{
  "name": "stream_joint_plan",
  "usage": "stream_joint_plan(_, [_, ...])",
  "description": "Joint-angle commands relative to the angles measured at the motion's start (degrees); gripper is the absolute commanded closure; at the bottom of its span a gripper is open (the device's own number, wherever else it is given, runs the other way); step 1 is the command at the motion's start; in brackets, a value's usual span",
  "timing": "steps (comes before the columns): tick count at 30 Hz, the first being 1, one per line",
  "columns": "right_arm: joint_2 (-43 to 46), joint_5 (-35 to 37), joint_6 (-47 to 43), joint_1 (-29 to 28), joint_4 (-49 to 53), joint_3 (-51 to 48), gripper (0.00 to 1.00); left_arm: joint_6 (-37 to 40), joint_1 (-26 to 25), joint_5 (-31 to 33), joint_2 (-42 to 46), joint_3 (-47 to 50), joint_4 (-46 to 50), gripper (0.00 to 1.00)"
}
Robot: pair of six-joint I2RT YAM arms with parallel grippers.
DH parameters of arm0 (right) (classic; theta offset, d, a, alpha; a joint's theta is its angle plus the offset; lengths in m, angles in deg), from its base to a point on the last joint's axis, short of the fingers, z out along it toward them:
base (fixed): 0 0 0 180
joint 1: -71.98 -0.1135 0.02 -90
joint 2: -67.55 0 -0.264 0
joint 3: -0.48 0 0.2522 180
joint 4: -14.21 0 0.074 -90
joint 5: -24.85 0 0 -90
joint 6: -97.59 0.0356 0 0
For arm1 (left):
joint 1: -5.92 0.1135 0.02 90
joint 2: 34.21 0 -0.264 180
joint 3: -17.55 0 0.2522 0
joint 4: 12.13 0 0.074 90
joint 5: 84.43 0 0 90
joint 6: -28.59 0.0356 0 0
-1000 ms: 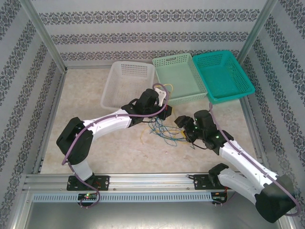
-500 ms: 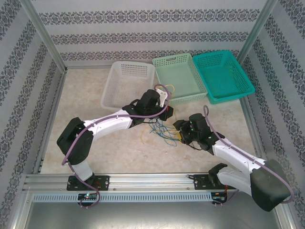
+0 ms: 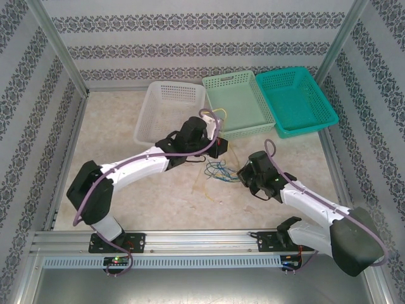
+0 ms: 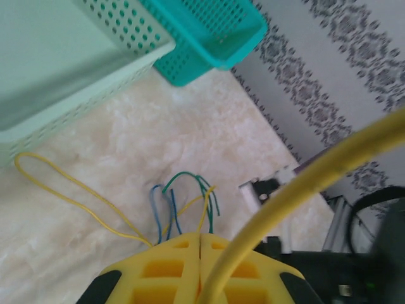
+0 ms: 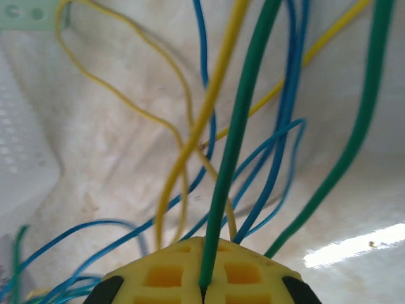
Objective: Untangle the cables
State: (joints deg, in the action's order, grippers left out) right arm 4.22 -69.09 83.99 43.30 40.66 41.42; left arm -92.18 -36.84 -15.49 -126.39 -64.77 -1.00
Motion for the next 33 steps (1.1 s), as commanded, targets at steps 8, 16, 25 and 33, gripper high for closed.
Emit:
stream_joint_plan(8, [-1.46, 9.50, -6.00, -0.76, 10.21, -1.58, 1.00, -9.09, 6.63, -1.69, 9.41, 3.82, -7.81, 1.00])
stream_joint_plan(16, [-0.29, 11.40, -6.00, -0.16, 11.07, -3.43, 1.00, -10.23, 10.54, -0.65, 13.43, 4.87, -7.25, 1.00])
stream_joint_plan(25, [1.22, 10.48, -8.30, -0.46, 9.48, -3.19, 1.00, -11.50, 13.47, -1.69, 16.89, 6.47, -6.63, 1.00])
stream_joint_plan(33, [4.52, 6.85, -15.79, -2.24, 11.22, 4.06, 0.53, -16.26, 13.37, -3.69, 13.55, 10.81, -11.82, 1.00])
